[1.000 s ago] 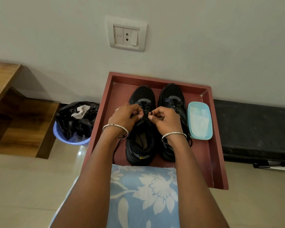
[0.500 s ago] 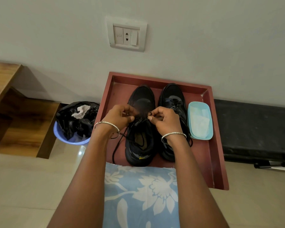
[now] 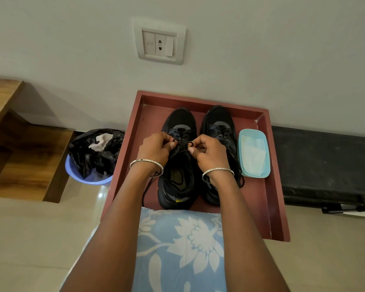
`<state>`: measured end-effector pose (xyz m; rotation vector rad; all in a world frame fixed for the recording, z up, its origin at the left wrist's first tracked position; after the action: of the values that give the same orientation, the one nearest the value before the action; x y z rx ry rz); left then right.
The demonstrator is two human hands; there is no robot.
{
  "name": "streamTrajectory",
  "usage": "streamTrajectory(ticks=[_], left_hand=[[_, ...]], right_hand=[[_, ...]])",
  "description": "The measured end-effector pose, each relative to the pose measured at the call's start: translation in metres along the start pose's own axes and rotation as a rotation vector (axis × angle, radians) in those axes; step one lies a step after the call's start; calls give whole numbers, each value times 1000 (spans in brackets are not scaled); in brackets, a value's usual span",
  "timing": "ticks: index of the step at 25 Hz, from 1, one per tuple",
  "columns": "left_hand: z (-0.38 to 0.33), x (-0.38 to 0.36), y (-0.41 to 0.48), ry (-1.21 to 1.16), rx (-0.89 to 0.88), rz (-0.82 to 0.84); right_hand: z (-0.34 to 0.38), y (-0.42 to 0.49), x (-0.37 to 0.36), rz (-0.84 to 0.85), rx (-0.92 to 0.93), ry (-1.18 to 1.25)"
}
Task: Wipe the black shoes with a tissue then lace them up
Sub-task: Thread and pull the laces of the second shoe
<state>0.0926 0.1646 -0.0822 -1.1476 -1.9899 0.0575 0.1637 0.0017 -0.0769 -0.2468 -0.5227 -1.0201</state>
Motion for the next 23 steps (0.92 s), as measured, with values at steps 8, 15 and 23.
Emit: streamTrajectory(ticks=[8,15,23], left_hand=[[2,3,-4,-55,22,-24],[24,-4,-19,-294,149,324],[22,1,-14,-233,106,256]], right_hand=[[-4,-1,0,-26,-22,14],[-17,-18,0,38,-123,339],[9,-18,5,13,8,204]])
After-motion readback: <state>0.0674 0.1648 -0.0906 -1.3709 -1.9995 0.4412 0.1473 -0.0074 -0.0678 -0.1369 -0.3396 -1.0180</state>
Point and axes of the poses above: each hand's wrist, its own y-axis towards the middle knuckle, its own x-axis out of the back of the hand, z = x × y, the point moved 10 cm from there along y, towards the middle knuckle, and after that the axes turned 15 degrees about x, right-handed, at the moved point
